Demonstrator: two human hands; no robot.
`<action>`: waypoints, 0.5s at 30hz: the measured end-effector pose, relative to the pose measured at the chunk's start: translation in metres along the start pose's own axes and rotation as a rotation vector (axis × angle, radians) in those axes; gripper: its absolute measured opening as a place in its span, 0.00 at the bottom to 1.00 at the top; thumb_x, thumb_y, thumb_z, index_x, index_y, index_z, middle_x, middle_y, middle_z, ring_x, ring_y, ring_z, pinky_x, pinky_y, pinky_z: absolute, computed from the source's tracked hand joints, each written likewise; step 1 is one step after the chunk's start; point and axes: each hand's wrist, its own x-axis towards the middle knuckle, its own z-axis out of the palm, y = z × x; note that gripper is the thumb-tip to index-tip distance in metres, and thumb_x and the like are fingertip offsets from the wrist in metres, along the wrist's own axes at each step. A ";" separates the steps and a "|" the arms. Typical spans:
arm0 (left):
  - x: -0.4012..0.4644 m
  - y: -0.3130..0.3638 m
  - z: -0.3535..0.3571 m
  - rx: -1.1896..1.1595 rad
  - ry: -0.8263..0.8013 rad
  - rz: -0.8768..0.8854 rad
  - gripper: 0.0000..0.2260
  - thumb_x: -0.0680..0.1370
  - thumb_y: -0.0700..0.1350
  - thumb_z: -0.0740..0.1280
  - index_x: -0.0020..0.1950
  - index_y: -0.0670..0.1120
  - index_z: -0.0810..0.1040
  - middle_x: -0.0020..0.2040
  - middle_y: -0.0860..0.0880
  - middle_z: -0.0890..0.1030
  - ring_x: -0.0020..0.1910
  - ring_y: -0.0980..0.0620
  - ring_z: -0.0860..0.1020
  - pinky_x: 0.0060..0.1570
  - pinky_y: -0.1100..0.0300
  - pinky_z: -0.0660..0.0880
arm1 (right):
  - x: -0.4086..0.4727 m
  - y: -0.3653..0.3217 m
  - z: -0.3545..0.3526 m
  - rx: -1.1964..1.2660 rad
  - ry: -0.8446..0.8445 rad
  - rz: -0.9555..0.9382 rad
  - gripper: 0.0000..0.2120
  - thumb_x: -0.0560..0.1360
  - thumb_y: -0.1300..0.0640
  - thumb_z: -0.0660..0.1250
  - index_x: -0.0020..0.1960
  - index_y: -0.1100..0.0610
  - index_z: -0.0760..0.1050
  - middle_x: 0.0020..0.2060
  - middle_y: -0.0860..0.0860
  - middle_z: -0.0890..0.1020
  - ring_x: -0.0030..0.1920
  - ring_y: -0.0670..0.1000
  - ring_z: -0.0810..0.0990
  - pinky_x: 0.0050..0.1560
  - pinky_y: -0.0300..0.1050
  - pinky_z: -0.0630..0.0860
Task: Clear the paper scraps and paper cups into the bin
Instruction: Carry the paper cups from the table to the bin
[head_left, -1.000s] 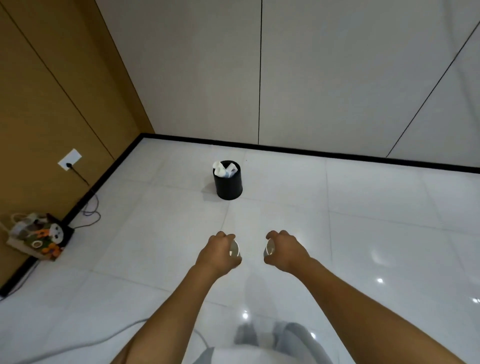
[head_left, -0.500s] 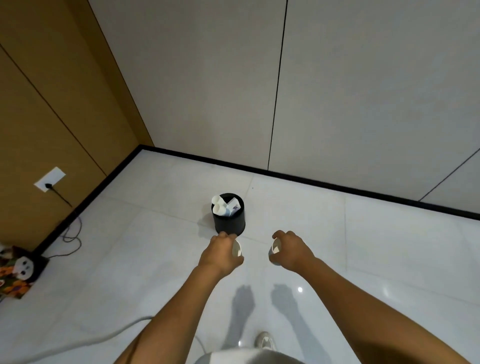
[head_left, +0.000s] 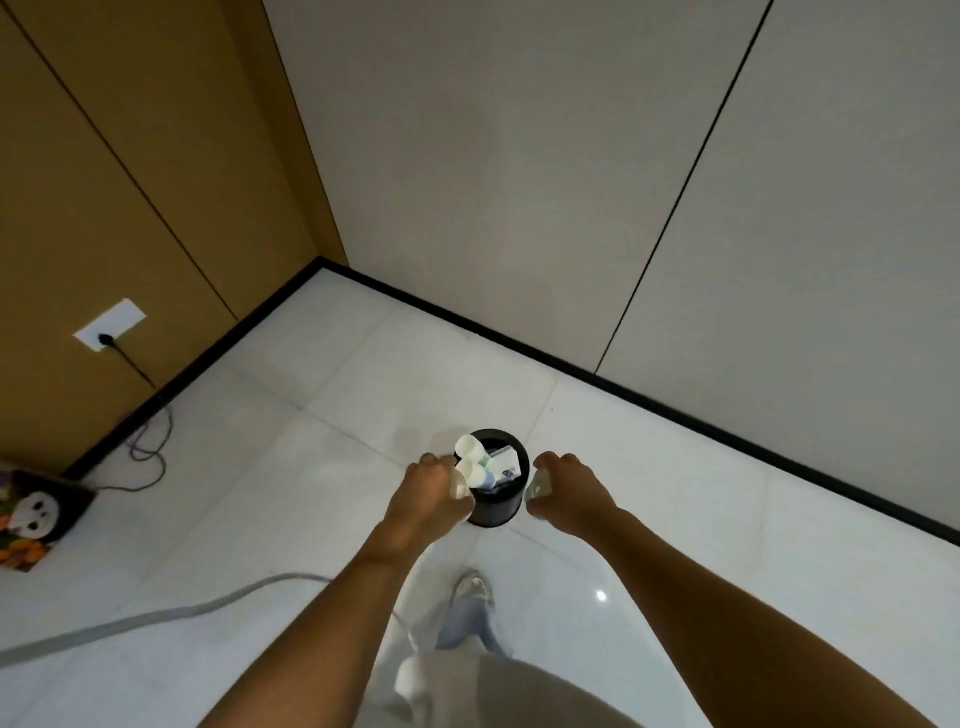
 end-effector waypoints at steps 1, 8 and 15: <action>0.017 -0.001 -0.009 -0.016 0.006 -0.017 0.21 0.74 0.49 0.68 0.65 0.43 0.71 0.60 0.43 0.73 0.59 0.44 0.73 0.57 0.55 0.73 | 0.018 -0.009 -0.007 0.001 -0.011 0.000 0.27 0.71 0.54 0.68 0.69 0.53 0.66 0.60 0.56 0.71 0.61 0.58 0.72 0.56 0.49 0.75; 0.105 -0.014 -0.054 -0.109 0.003 -0.124 0.24 0.74 0.51 0.68 0.67 0.44 0.69 0.63 0.44 0.71 0.62 0.45 0.70 0.59 0.54 0.71 | 0.119 -0.062 -0.053 -0.040 -0.076 -0.073 0.27 0.71 0.54 0.70 0.68 0.55 0.66 0.60 0.57 0.72 0.61 0.58 0.73 0.58 0.51 0.75; 0.172 -0.031 -0.057 -0.229 0.016 -0.326 0.26 0.73 0.53 0.69 0.67 0.44 0.69 0.62 0.43 0.72 0.61 0.44 0.72 0.59 0.55 0.72 | 0.224 -0.091 -0.074 -0.152 -0.204 -0.214 0.28 0.71 0.54 0.70 0.69 0.52 0.65 0.62 0.55 0.70 0.62 0.56 0.71 0.59 0.50 0.74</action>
